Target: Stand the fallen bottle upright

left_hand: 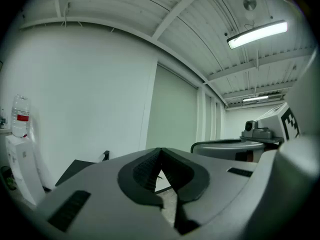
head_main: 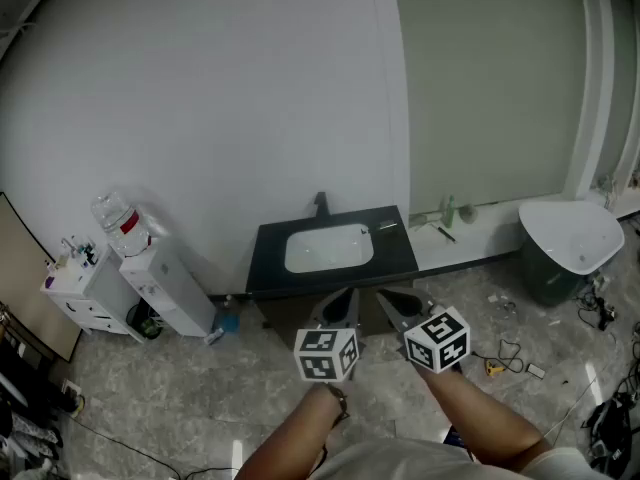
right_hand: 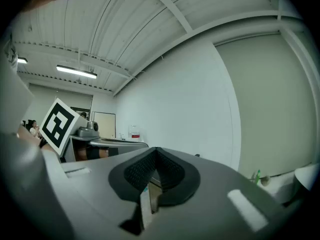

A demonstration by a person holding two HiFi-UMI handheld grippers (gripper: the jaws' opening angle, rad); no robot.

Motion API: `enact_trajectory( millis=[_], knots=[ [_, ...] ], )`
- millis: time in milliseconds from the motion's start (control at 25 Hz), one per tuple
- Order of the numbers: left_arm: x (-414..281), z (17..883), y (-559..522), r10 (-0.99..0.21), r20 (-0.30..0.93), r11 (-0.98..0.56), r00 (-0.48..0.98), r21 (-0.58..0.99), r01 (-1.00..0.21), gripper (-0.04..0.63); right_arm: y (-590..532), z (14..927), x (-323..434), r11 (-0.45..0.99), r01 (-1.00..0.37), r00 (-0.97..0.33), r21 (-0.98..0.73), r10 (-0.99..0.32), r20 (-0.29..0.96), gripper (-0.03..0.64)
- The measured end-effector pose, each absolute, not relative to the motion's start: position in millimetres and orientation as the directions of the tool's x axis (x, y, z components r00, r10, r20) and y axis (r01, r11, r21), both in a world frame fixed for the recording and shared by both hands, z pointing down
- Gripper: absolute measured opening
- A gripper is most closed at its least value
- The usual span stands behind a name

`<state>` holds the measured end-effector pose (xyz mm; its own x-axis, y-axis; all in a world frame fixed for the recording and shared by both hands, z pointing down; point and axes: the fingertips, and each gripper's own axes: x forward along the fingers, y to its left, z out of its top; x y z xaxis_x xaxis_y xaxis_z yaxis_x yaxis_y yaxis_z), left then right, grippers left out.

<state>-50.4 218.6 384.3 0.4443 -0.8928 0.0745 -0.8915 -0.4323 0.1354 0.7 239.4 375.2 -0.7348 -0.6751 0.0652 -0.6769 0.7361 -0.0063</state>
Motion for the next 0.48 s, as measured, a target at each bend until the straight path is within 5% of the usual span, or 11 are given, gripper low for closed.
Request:
enact_trajectory(
  millis=[480],
  knots=[
    [-50.2, 389.1, 222.2, -0.886, 0.08, -0.443, 0.456, 0.138, -0.886, 0.006, 242.2, 382.8, 0.6, 0.731, -0.682, -0.731, -0.023, -0.679, 0.074, 0.0]
  ],
)
